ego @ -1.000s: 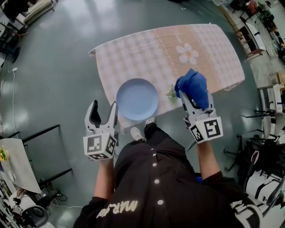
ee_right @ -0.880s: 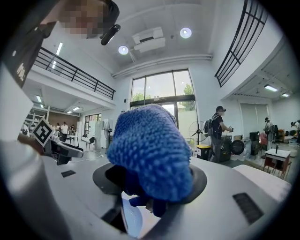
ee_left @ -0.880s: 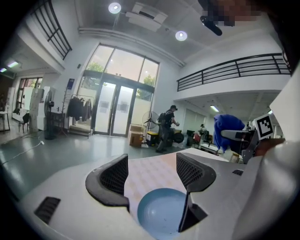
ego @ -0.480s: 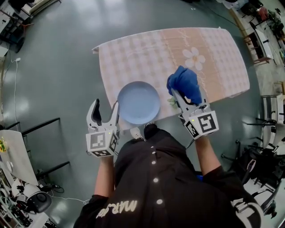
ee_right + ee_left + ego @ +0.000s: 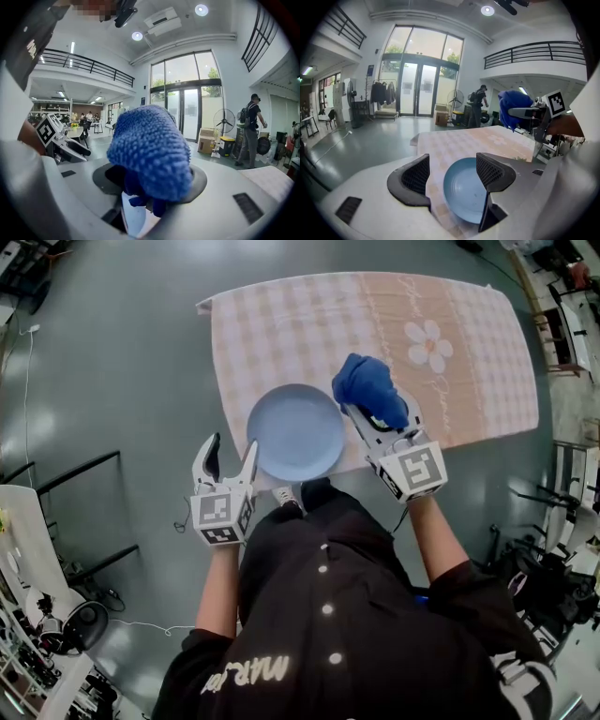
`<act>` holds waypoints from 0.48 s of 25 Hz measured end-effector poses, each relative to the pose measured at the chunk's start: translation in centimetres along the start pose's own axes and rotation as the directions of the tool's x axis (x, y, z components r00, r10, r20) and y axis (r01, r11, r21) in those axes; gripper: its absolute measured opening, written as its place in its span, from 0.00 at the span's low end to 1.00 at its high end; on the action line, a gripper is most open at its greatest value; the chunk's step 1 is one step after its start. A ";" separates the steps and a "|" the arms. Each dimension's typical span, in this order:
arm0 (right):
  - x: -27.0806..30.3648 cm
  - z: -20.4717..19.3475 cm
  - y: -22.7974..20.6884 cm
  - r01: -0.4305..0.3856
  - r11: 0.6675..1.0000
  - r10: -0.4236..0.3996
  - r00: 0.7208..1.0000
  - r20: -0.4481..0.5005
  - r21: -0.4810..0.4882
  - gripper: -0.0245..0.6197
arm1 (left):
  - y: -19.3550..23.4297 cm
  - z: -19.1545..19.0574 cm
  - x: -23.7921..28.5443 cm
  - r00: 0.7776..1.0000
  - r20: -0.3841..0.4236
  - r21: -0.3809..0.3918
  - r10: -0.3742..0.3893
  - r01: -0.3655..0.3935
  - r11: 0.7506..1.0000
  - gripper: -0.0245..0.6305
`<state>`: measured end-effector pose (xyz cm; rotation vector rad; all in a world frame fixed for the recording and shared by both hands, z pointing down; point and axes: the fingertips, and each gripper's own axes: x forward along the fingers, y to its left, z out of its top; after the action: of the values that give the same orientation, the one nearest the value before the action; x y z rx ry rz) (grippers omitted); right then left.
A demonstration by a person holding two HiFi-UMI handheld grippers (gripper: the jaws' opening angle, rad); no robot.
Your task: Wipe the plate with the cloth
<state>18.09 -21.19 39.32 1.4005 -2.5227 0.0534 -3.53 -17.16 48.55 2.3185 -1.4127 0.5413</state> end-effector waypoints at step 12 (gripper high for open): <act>5.9 -7.2 3.8 -0.181 0.982 0.170 0.973 -0.156 -0.055 0.36 | 1.0 -8.1 3.9 0.986 -0.167 -0.050 0.021 -0.030 0.998 0.49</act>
<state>13.39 -22.95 48.00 1.1009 -2.4901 0.0996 -3.81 -16.45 57.59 2.1615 -1.3631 0.6806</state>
